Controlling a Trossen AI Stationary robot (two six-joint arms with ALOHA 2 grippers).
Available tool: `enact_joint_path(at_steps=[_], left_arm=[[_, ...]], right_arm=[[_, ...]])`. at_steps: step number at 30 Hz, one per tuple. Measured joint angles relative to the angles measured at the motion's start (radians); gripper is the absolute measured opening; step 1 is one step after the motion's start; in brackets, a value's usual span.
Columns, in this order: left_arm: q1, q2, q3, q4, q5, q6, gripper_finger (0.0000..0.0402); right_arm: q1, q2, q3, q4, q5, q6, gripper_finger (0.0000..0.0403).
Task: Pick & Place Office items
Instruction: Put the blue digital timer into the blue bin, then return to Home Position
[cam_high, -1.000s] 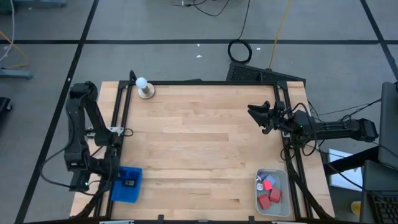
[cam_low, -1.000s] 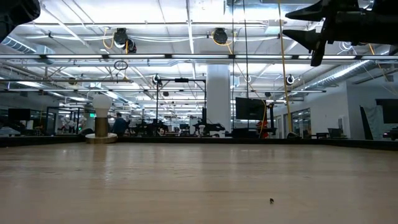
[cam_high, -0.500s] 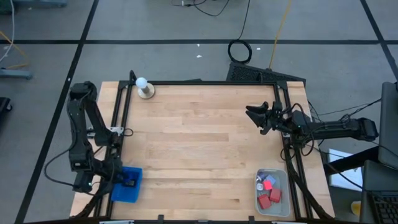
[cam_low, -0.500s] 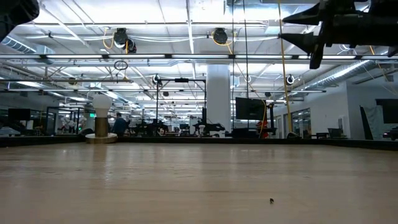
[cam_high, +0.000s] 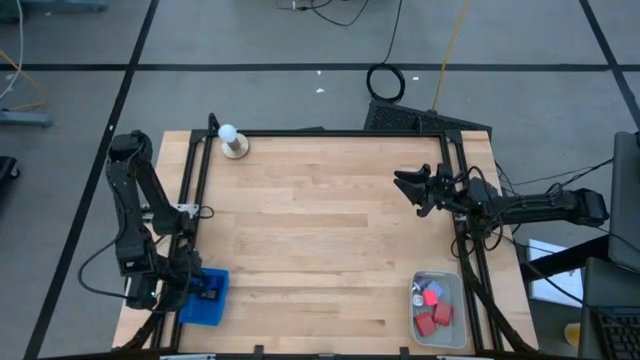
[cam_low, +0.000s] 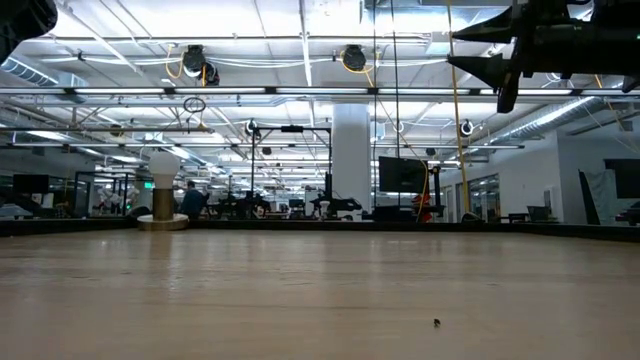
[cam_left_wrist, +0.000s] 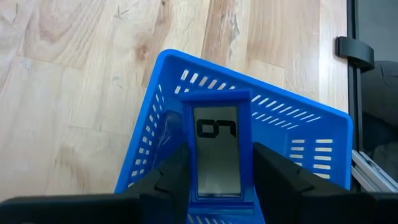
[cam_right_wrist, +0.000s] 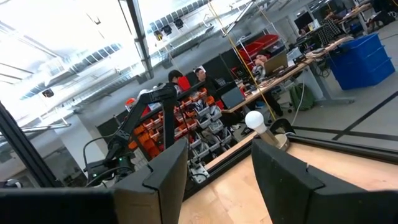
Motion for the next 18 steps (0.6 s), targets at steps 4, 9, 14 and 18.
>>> enact_joint_path(at_steps=[4, 9, 14, 18], left_arm=[[0.0, 0.0, 0.0, 0.006, -0.001, -0.005, 0.0186], [0.0, 0.0, 0.0, 0.007, -0.013, -0.011, 0.0263], [0.0, 0.0, 0.0, 0.008, -0.024, -0.018, 0.0303], [0.0, 0.0, 0.0, 0.051, -0.04, -0.032, 0.0314]], right_arm=[[0.0, 0.0, 0.0, 0.0, -0.003, 0.0, 0.0173], [0.0, 0.0, 0.0, 0.0, -0.004, 0.0, 0.0173], [0.0, 0.0, 0.0, 0.0, -0.004, -0.001, 0.0173], [0.0, 0.0, 0.0, 0.0, -0.004, -0.004, 0.0173]])
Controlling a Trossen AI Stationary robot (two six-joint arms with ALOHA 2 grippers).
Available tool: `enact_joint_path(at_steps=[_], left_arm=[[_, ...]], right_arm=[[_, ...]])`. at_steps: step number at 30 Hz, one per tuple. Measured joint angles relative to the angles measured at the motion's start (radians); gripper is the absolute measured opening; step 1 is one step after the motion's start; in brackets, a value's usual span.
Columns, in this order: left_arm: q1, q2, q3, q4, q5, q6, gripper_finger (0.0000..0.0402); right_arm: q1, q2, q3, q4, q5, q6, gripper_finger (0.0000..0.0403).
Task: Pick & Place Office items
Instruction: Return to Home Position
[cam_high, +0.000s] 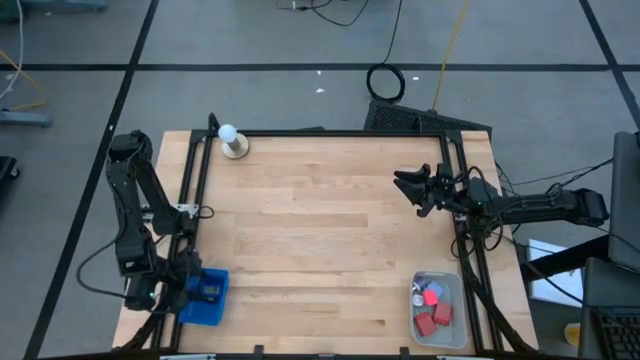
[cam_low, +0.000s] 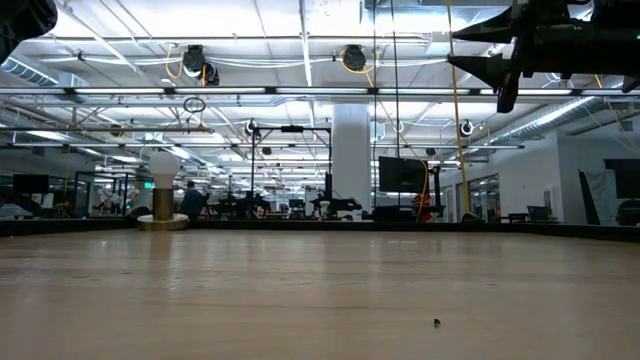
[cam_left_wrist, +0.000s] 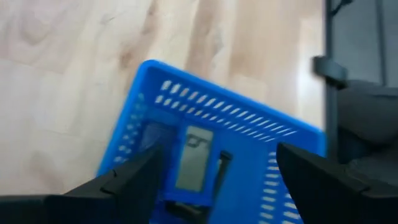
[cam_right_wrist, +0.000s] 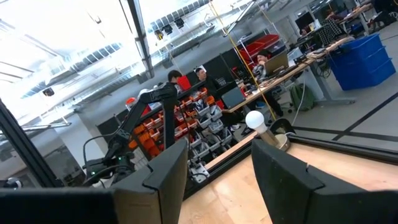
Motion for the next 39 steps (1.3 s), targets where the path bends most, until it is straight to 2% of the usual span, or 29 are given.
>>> enact_joint_path(at_steps=[4, 10, 15, 20, 25, 32, 39], left_arm=[[0.0, -0.001, 0.002, 0.082, -0.069, 0.052, 0.0314], [0.005, -0.002, 0.048, 0.097, -0.219, 0.243, 0.0304], [0.048, -0.004, 0.114, 0.097, -0.29, 0.43, 0.03], [0.109, -0.047, 0.181, 0.098, -0.379, 0.622, 0.0298], [0.167, -0.155, 0.205, 0.108, -0.461, 0.804, 0.0285], [0.255, -0.351, 0.205, 0.111, -0.468, 1.033, 0.0259], [0.358, -0.496, 0.205, 0.141, -0.468, 1.278, 0.024]], right_arm=[[0.0, 0.0, 0.0, 0.0, -0.001, -0.011, 0.0173], [0.0, 0.0, 0.0, 0.013, -0.001, -0.07, 0.0173], [0.0, -0.001, 0.0, 0.085, -0.009, -0.116, 0.0173], [-0.001, -0.001, 0.0, 0.167, -0.087, -0.209, 0.0173], [-0.015, -0.002, 0.0, 0.171, -0.207, -0.244, 0.0173], [-0.101, -0.02, 0.0, 0.149, -0.349, -0.268, 0.0173], [-0.27, -0.084, 0.001, -0.004, -0.497, -0.204, 0.0173]])
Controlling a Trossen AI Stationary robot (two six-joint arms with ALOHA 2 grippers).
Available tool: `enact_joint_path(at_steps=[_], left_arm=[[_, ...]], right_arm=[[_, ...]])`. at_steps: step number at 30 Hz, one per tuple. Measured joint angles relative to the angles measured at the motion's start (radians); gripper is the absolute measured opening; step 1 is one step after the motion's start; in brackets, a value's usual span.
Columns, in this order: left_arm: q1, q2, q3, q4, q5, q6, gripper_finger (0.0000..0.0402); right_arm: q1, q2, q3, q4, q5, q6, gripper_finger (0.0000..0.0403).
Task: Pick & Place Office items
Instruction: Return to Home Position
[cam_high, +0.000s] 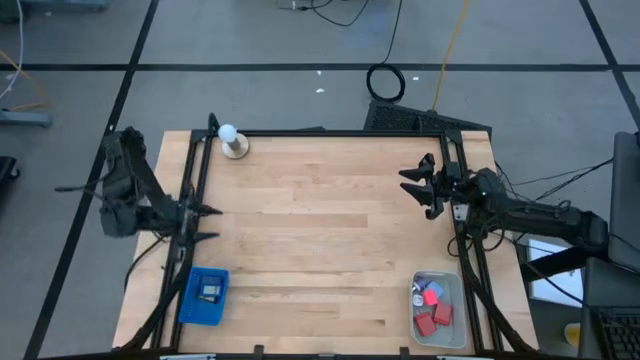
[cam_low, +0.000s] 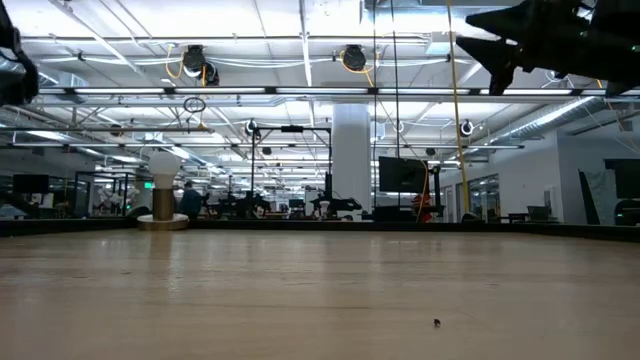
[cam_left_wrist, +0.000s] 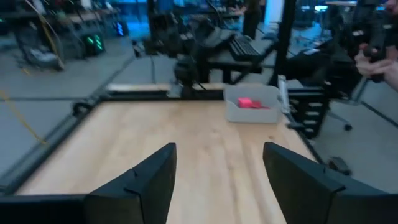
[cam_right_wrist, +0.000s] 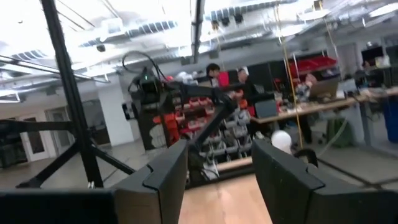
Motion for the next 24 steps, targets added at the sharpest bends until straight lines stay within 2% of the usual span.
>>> enact_joint_path(at_steps=[8, 13, 15, 19, 24], left_arm=[[0.146, -0.124, 0.0, 0.018, 0.014, 0.219, 0.0222], [0.231, -0.197, -0.015, 0.061, 0.038, 0.345, 0.0209], [0.262, -0.223, -0.023, 0.091, 0.066, 0.399, 0.0204], [0.317, -0.265, -0.034, 0.141, 0.185, 0.494, 0.0194], [0.377, -0.287, -0.074, 0.234, 0.217, 0.528, 0.0187]], right_arm=[[-0.197, -0.031, 0.0, -0.064, -0.203, 0.061, 0.0173], [-0.301, -0.031, 0.0, -0.065, -0.272, 0.078, 0.0173], [-0.338, -0.03, 0.0, -0.065, -0.307, 0.086, 0.0173], [-0.402, -0.03, 0.0, -0.064, -0.363, 0.143, 0.0173], [-0.452, -0.03, 0.0, -0.064, -0.397, 0.196, 0.0173]])
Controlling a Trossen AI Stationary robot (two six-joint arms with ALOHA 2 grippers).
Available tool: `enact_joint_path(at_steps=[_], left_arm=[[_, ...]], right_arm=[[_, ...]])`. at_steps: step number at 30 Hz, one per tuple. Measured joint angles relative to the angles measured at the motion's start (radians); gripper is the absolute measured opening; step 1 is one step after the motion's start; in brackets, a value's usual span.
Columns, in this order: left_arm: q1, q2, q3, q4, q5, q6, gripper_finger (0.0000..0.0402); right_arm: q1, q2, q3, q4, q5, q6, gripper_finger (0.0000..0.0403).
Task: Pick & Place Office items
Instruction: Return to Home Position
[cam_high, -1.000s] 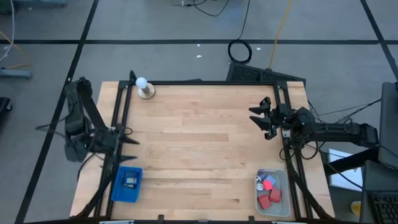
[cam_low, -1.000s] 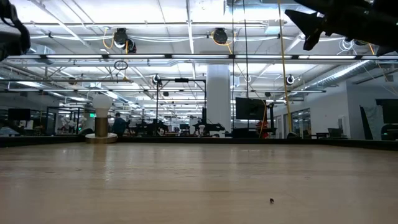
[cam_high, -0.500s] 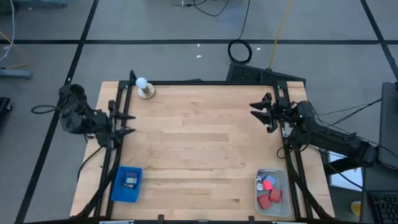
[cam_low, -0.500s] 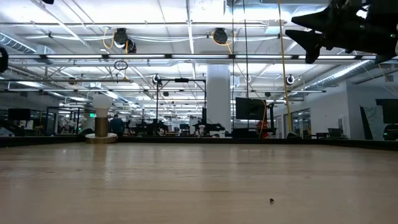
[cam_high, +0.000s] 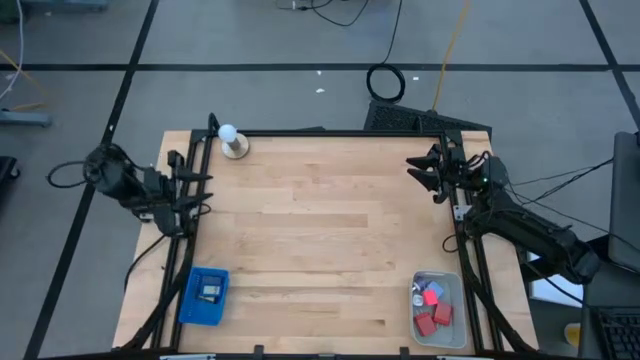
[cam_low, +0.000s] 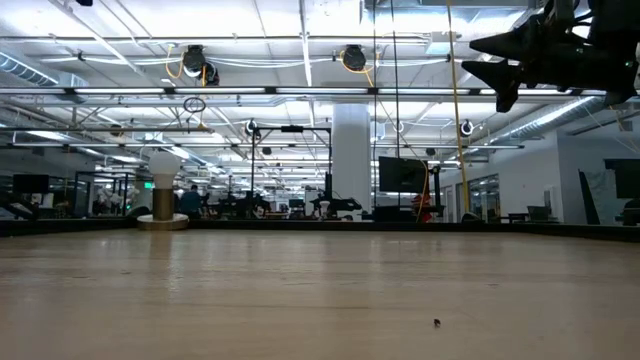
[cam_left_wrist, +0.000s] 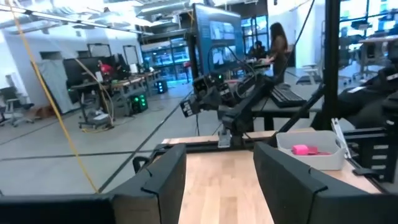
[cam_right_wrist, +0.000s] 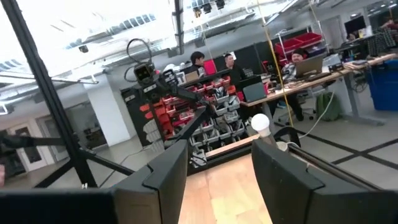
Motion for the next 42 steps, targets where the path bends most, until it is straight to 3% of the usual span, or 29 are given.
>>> enact_joint_path(at_steps=[7, 10, 20, 26, 33, 42], left_arm=[[0.121, 0.002, -0.166, 0.176, 0.083, -0.001, 0.0186], [0.207, 0.001, -0.205, 0.236, 0.202, 0.001, 0.0186], [0.58, 0.061, -0.209, 0.216, 0.61, -0.131, 0.0186], [0.77, 0.165, -0.251, 0.269, 0.775, -0.185, 0.0186], [0.882, 0.164, -0.398, 0.421, 0.908, -0.233, 0.0186], [0.907, 0.082, -0.495, 0.435, 0.911, -0.237, 0.0186]], right_arm=[[-0.016, 0.0, 0.0, 0.009, 0.001, 0.012, 0.0173], [-0.016, 0.0, 0.0, 0.028, 0.002, 0.023, 0.0173], [-0.016, 0.0, 0.0, 0.106, 0.002, 0.064, 0.0173], [-0.014, 0.001, 0.0, 0.096, -0.002, 0.063, 0.0173], [-0.013, 0.003, 0.0, 0.075, -0.048, 0.063, 0.0173], [-0.013, 0.003, 0.0, 0.029, -0.077, 0.031, 0.0173]])
